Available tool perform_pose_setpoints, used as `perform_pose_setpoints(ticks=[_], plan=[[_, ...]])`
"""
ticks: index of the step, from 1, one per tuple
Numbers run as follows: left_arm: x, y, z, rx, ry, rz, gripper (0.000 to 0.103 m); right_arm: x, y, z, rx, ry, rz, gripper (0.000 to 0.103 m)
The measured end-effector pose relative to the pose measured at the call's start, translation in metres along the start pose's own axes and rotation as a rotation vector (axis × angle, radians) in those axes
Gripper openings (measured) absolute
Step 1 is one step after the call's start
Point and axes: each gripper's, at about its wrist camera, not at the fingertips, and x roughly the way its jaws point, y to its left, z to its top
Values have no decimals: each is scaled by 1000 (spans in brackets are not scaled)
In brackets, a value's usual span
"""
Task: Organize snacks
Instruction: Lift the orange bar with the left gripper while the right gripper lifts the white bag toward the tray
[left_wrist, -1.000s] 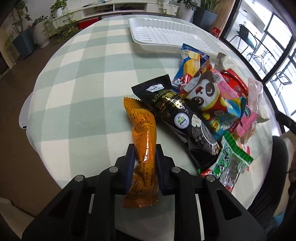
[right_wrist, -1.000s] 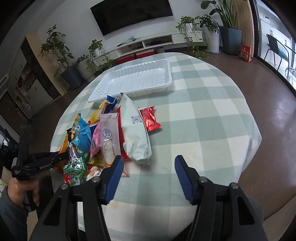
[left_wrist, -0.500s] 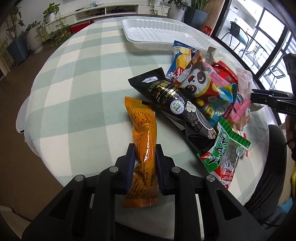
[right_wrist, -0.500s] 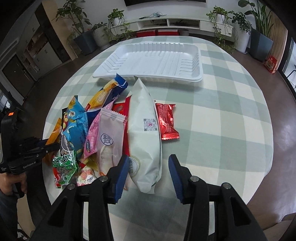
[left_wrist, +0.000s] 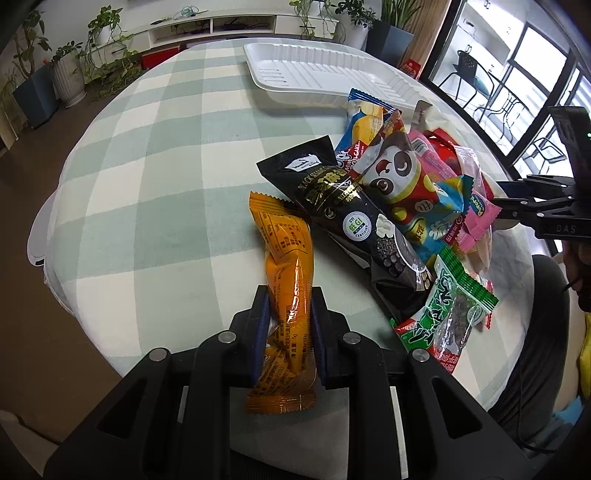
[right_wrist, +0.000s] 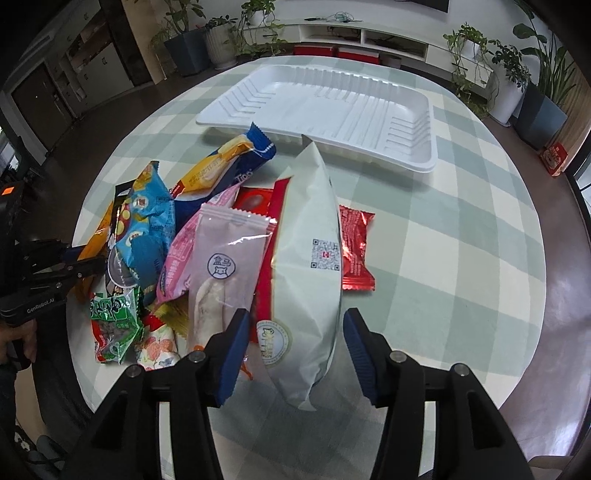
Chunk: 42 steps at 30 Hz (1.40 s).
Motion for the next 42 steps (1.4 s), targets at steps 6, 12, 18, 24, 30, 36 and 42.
perform_pose_setpoints(ticks=[6,12,18,24,30,36,42], plan=[[-1,-1,0,10,-1,3,19,4,-3,2,8,12,18,47],[-1,-1,1,3,-7,-5,18,1,-6,0,32,-4,42,41],[-3,3,-1,-20,-16,-16,17,-12,-11,-2,65,-56,49,33],[-7,5,-4,-36,-29,-18,17,-19,-12,-6,82,-86,59,32],[-17,7,-5,-51,-50,-25,17,-31,-16,-10,117,-133,61,32],[-35,13,2,-81,-95,-67,17,-43,-25,-10,162,-176,70,32],[-52,27,23,-98,-137,-67,17,-43,-41,-10,213,-184,75,32]])
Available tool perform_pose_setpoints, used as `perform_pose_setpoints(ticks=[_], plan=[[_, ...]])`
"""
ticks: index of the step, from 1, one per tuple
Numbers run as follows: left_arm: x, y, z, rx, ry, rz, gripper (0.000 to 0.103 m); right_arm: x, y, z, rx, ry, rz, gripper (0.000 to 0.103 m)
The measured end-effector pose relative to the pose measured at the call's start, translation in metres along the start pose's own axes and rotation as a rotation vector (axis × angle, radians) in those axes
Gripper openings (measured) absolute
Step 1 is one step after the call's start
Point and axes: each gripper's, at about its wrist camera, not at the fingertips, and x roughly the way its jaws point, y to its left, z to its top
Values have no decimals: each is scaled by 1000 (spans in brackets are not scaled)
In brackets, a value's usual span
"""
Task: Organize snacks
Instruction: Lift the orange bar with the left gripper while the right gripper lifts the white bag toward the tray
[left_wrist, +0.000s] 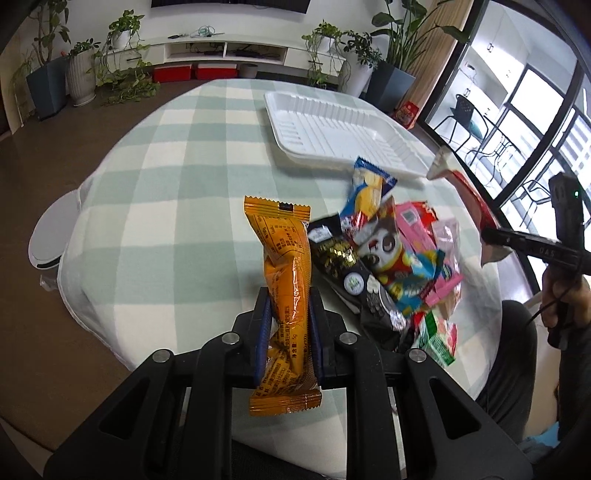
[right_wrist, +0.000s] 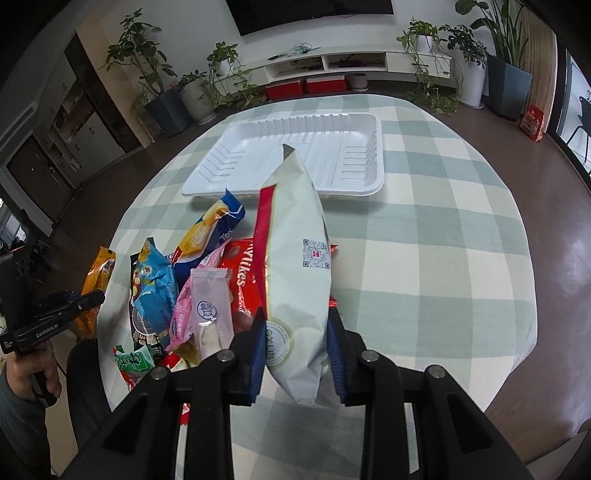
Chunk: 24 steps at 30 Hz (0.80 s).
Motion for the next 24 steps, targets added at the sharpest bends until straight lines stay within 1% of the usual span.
perform_pose_setpoints(ticks=[6,10,14,17,21,24], plan=[[-9,12,32,2,-37,8,17,-6,-20,8,48,-25,-6,32],[-10,14,69,32,-65,11,17,-12,-39,22,88,-55,-22,32],[2,6,120,71,-80,-6,17,-16,-56,51,112,-93,-44,32],[18,-5,164,93,-86,-37,17,-13,-65,81,129,-116,-42,32],[44,-26,215,139,-83,-38,17,-2,-64,121,124,-146,-38,32],[74,-45,243,177,-66,-31,17,19,-55,144,103,-128,-22,32]])
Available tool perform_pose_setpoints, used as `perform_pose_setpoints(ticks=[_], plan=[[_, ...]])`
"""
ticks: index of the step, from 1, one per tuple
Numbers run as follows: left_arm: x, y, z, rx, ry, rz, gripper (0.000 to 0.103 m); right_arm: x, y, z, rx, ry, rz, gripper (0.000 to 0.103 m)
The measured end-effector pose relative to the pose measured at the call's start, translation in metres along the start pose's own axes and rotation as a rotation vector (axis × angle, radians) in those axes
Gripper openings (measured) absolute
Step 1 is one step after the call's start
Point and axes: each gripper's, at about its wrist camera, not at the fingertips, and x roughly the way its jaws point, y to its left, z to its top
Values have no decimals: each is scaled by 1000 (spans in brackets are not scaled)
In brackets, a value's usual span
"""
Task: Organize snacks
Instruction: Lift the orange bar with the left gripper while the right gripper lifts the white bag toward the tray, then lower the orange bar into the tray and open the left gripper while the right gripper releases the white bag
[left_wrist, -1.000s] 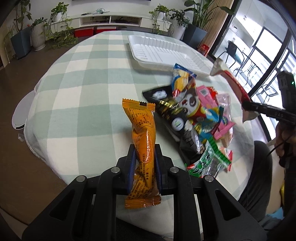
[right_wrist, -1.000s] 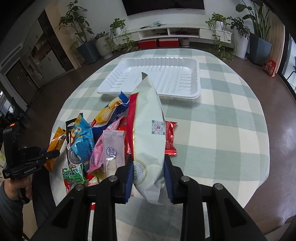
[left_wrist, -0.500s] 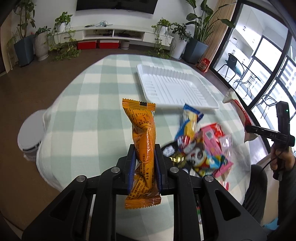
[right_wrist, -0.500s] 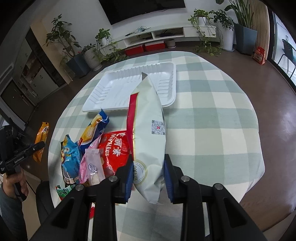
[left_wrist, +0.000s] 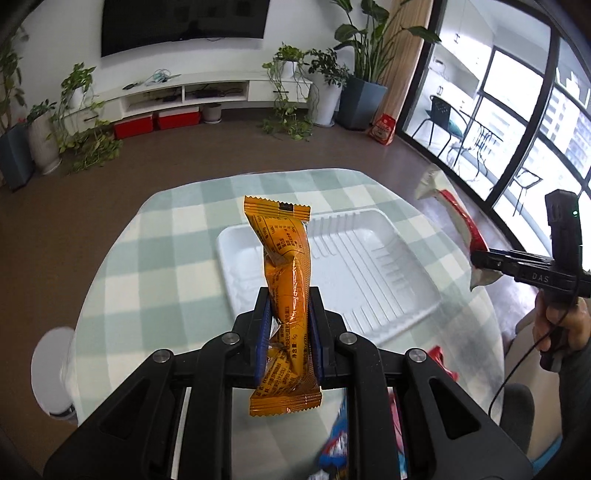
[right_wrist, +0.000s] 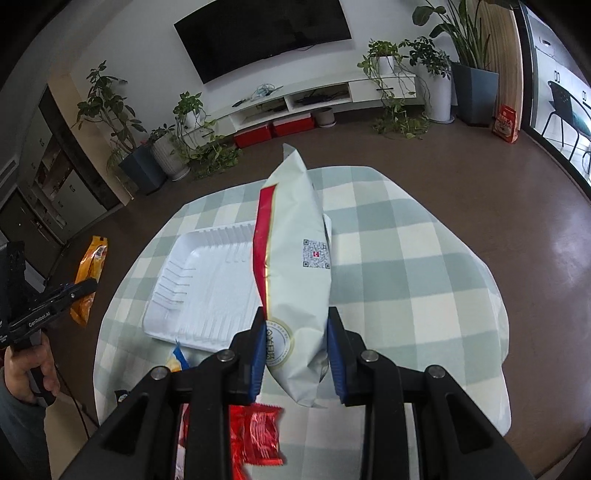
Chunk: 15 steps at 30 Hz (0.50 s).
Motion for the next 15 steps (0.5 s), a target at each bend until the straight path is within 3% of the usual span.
perform_pose_setpoints(ticks=[5,15], plan=[[62,-2,21,-29,63,-27,17,47,15,12,-23,68,3,32],[140,3,2,-46,181,-7,17,103,12,9,-9,156,-35,32]])
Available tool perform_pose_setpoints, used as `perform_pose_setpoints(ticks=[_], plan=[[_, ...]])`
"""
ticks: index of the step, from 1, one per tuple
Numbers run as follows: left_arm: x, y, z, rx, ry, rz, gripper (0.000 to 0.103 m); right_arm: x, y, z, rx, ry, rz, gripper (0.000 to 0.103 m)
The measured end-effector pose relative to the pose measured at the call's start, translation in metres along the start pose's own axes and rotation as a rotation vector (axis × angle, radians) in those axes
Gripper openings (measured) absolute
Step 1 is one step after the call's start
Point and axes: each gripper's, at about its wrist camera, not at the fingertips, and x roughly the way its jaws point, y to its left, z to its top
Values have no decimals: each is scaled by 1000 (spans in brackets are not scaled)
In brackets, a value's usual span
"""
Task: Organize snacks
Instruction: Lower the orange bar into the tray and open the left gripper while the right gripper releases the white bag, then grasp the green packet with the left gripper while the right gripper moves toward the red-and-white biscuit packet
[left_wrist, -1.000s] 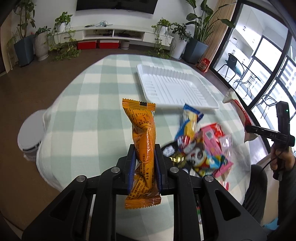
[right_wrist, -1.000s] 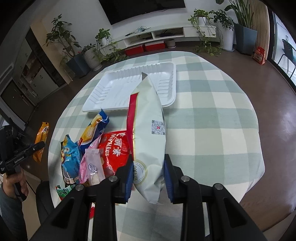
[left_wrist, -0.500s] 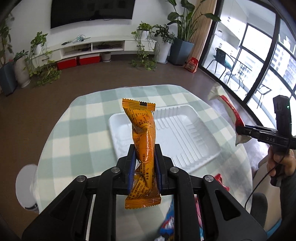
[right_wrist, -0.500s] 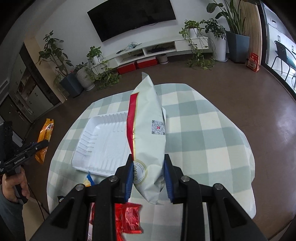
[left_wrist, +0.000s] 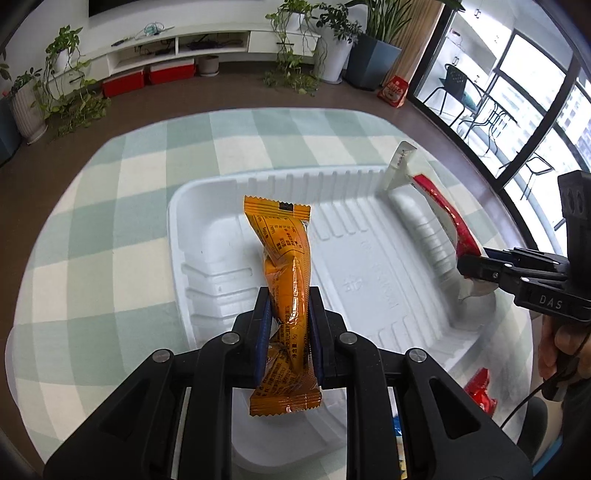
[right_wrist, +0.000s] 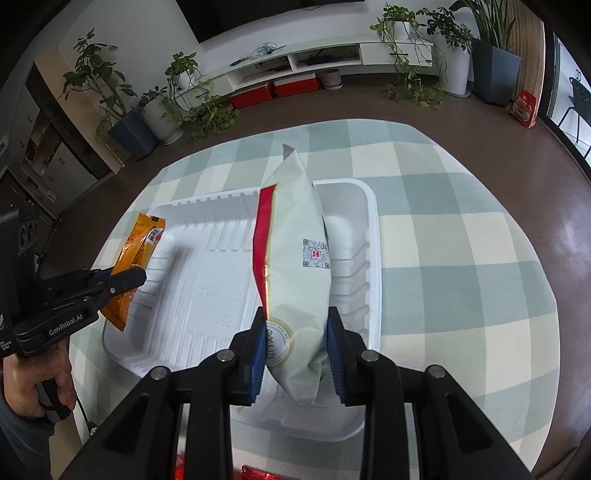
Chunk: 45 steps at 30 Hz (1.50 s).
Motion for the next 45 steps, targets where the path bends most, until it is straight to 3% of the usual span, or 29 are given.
perform_pose_setpoints(ticks=[6,18,25,26,29,33,35,37,39,43,45], plan=[[19,7,-14,-21,31,7,17,13,-3,-5,0,22,-19,32],[27,9,-18,-36,6,27,19,14,-4,-15,20,28,-24,35],[15,7,-20,-40,-23,34,23,9,1,-13,6,11,-9,51],[12,7,-20,-45,-32,31,28,6,2,-13,1,0,-16,54],[-2,9,-22,-56,-66,22,60,-6,3,-12,-1,-34,-23,60],[-36,12,-27,-70,-127,6,76,-35,3,-13,-6,-95,-9,67],[-58,12,-34,-72,-166,-19,78,-57,1,-17,-10,-140,-4,68],[-81,11,-45,-68,-196,-40,86,-79,-3,-24,3,-179,12,70],[-107,8,-64,-47,-255,-66,103,-101,-9,-36,24,-216,32,74],[-149,-2,-112,8,-343,-56,103,-138,-20,-76,69,-257,69,79],[-163,-5,-137,-14,-325,-25,103,-148,-24,-97,68,-270,49,80]])
